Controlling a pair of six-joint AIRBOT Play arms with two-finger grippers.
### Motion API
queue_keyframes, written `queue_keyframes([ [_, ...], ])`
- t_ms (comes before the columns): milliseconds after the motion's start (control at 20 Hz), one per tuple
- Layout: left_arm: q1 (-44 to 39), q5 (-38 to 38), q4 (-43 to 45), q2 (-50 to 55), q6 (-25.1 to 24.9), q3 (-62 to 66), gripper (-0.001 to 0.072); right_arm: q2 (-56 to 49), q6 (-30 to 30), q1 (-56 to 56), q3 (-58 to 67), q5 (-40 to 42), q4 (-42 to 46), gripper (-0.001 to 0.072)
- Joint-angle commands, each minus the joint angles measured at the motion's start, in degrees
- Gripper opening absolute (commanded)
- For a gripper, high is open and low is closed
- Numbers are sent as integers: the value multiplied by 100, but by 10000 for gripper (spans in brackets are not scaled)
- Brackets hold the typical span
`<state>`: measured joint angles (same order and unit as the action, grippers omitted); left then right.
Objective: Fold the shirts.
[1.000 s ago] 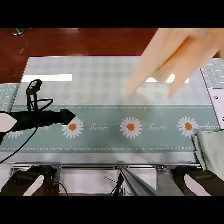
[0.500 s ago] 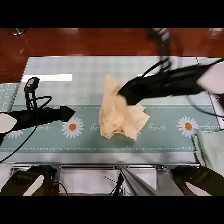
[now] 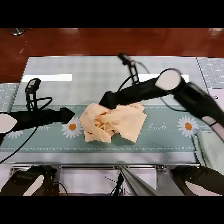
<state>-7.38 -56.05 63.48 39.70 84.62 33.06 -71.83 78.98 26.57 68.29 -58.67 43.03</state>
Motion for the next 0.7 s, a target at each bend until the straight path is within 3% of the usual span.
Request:
queue_keyframes([
  [0,46,-846,63,-2,11,-4,703,573,-118,-1766,142,-988,468,631],
  [150,44,-911,-850,13,-195,-166,703,1276,-7,-3803,-295,-1320,1733,631],
  [200,44,-807,-1300,74,-310,-280,703,1462,0,-4389,-645,-1279,1818,622],
  [300,-98,-715,-2603,422,-1082,-455,703,1799,96,-5340,-1628,-970,1467,622],
  [400,-612,-380,-3101,970,-1502,-457,703,1884,-168,-5600,-2382,-826,981,622],
  [650,-1445,400,-3051,2514,-1493,-42,703,1884,-343,-5154,-2914,-645,903,622],
])
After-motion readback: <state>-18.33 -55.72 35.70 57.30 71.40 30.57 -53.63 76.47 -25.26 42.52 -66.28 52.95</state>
